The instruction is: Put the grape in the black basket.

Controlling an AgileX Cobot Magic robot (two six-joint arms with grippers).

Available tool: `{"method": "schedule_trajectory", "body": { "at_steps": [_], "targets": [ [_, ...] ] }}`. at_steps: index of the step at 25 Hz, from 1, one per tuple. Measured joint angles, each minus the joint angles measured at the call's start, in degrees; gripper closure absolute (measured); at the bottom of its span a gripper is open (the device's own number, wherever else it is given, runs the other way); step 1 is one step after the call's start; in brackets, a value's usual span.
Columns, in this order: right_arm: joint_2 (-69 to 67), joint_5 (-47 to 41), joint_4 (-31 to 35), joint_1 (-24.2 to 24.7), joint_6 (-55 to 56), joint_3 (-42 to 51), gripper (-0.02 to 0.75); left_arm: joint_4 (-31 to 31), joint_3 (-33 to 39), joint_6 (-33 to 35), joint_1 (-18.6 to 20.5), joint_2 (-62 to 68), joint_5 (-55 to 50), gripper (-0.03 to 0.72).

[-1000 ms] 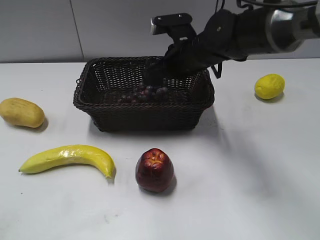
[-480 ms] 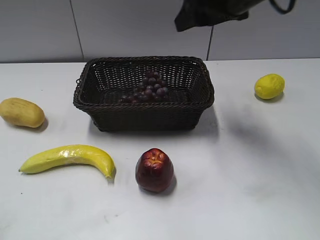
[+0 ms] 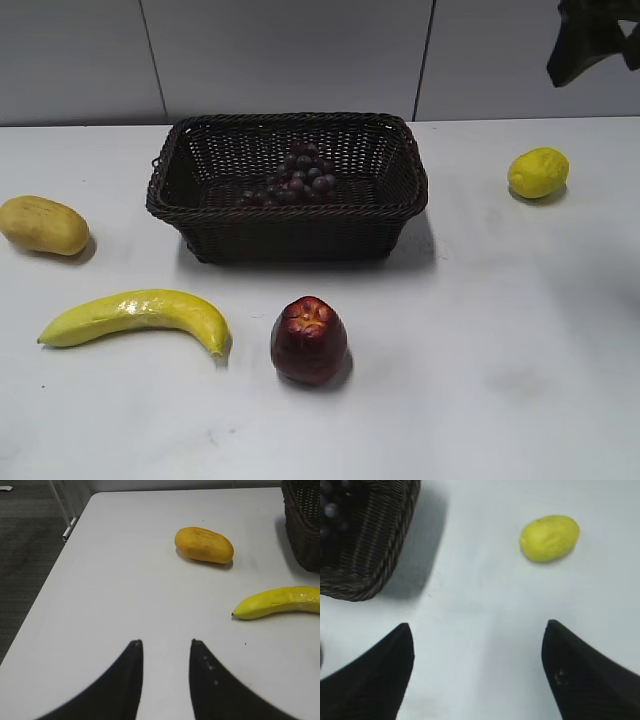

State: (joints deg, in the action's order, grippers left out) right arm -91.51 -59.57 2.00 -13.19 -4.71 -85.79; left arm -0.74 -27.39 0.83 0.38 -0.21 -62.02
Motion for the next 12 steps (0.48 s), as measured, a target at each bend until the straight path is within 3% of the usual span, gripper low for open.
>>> {"method": "schedule_trajectory", "body": {
  "at_steps": [5, 12],
  "targets": [
    [1.77, -4.39, -0.40, 0.00, 1.75, 2.21, 0.143, 0.00, 0.00, 0.00, 0.00, 0.00, 0.00, 0.452],
    [13.69, -3.41, -0.34, 0.00, 4.00, 17.18, 0.145, 0.00, 0.00, 0.00, 0.00, 0.00, 0.00, 0.452]
  ]
}}
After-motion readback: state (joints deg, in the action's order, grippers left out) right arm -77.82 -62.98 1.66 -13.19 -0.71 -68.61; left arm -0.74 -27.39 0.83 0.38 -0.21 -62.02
